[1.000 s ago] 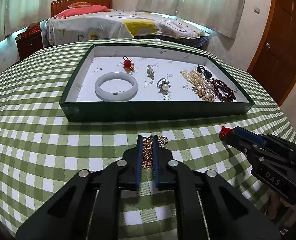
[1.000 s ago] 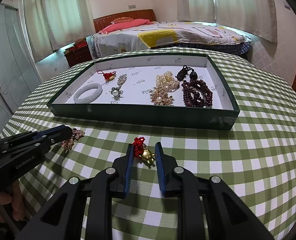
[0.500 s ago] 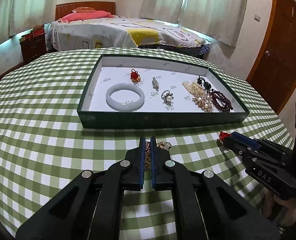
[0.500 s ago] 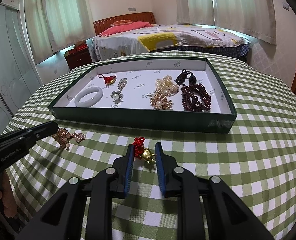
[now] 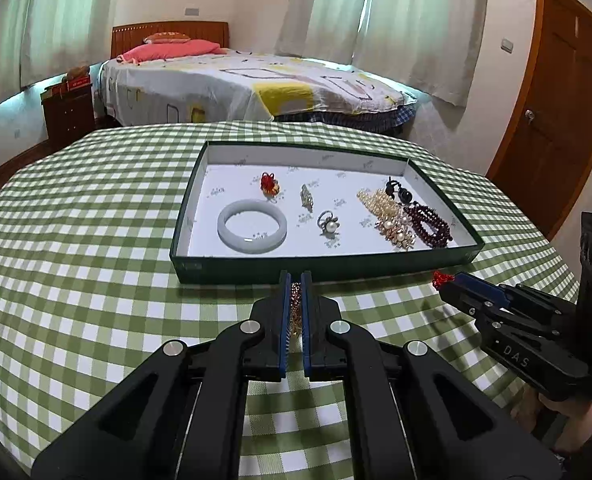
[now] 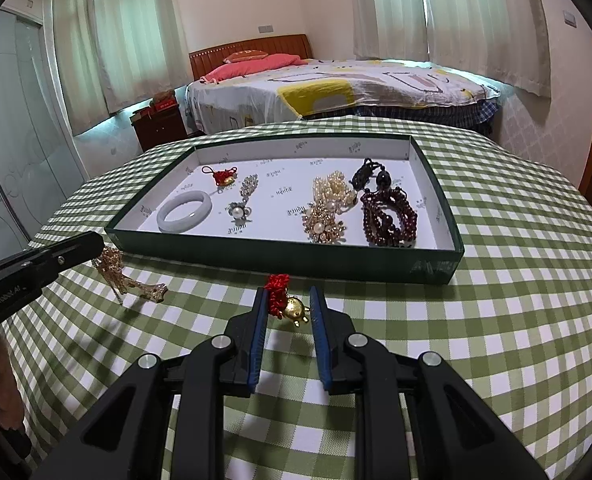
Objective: Organize jewelry
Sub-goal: 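Carry the red-and-gold charm and gold chain over the box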
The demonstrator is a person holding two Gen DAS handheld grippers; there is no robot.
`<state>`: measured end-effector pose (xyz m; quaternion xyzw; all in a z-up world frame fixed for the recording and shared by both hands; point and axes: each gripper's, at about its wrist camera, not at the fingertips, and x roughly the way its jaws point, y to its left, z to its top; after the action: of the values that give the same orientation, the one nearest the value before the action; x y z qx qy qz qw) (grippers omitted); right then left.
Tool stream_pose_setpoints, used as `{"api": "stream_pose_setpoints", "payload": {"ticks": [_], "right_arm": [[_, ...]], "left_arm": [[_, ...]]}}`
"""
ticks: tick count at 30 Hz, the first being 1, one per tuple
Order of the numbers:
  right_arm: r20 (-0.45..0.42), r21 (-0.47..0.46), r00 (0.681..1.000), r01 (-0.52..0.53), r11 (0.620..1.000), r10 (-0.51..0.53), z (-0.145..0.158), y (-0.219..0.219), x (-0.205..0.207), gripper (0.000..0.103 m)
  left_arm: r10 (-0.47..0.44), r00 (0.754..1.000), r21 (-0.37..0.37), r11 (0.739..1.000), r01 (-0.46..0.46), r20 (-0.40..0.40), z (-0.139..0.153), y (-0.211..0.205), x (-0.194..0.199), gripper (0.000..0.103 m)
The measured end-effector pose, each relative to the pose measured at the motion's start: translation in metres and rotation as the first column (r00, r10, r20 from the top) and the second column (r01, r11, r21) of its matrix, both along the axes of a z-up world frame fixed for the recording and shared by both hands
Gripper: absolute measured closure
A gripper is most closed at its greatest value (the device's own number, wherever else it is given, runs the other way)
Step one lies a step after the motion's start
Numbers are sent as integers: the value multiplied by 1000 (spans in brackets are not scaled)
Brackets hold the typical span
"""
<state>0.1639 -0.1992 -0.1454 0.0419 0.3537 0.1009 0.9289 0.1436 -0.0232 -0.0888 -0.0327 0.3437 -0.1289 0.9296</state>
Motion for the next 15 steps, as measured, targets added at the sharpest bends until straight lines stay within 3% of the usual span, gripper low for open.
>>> {"api": "stream_pose_setpoints", "payload": {"ticks": [15], "right_arm": [[46,4,999,-4,1000,4,20,0,-12,81]], "left_arm": [[0,999,4,1000,0,53,27,0,-9,98]]}}
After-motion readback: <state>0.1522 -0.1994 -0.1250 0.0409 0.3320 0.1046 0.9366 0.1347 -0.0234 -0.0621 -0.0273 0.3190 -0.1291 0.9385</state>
